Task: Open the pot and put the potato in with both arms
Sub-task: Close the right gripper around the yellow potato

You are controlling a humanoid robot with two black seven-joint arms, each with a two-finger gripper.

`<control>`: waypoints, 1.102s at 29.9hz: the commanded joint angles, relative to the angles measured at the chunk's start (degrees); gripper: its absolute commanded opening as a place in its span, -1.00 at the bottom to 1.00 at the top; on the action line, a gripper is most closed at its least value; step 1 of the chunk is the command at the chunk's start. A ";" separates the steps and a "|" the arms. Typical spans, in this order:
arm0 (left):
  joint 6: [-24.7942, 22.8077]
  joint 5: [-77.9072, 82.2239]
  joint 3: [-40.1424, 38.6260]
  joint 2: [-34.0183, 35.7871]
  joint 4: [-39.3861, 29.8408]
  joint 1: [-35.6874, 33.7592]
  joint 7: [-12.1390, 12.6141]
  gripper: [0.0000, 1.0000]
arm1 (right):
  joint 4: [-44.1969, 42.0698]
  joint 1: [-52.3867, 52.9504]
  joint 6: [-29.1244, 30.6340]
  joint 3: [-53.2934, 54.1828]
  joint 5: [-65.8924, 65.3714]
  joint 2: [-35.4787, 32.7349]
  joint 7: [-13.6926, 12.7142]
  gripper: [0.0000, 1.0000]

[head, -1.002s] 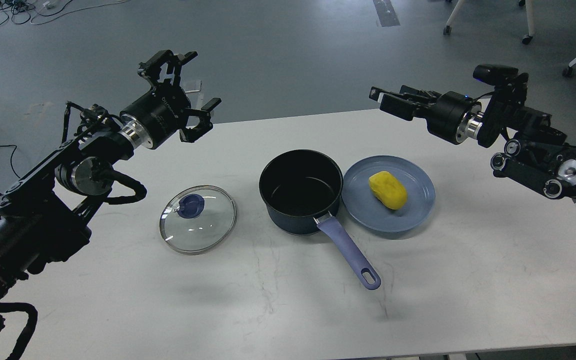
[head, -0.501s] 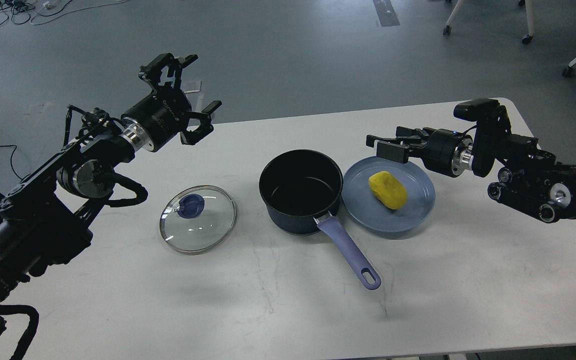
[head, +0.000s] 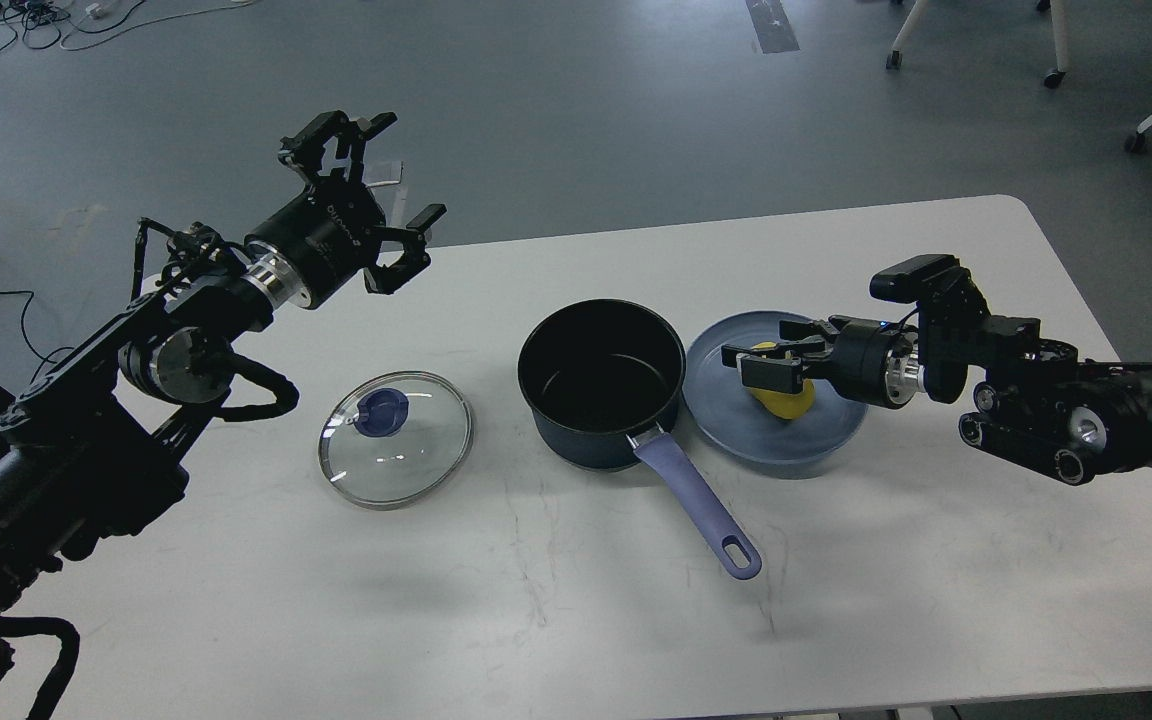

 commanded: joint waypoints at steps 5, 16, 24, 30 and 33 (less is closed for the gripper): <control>-0.01 0.00 0.08 0.13 -0.15 0.32 0.00 0.96 | -1.54 -0.49 0.01 -1.46 0.00 0.38 0.23 0.91; 0.35 0.08 0.08 0.04 -0.24 0.58 0.00 0.96 | -3.38 -2.87 -1.84 -1.99 0.00 1.96 2.13 0.25; 0.26 0.08 0.08 0.04 -0.24 0.58 0.00 0.96 | -4.00 -2.25 -2.19 -4.19 -0.44 2.50 2.13 -0.02; 0.17 0.17 0.17 0.04 -0.24 0.58 0.00 0.96 | -3.83 -1.90 -2.19 -3.93 -0.35 2.58 2.13 -0.04; 0.17 0.26 0.17 0.04 -0.24 0.58 0.00 0.96 | -3.83 -1.55 -2.19 -3.75 -0.35 2.50 2.13 -0.04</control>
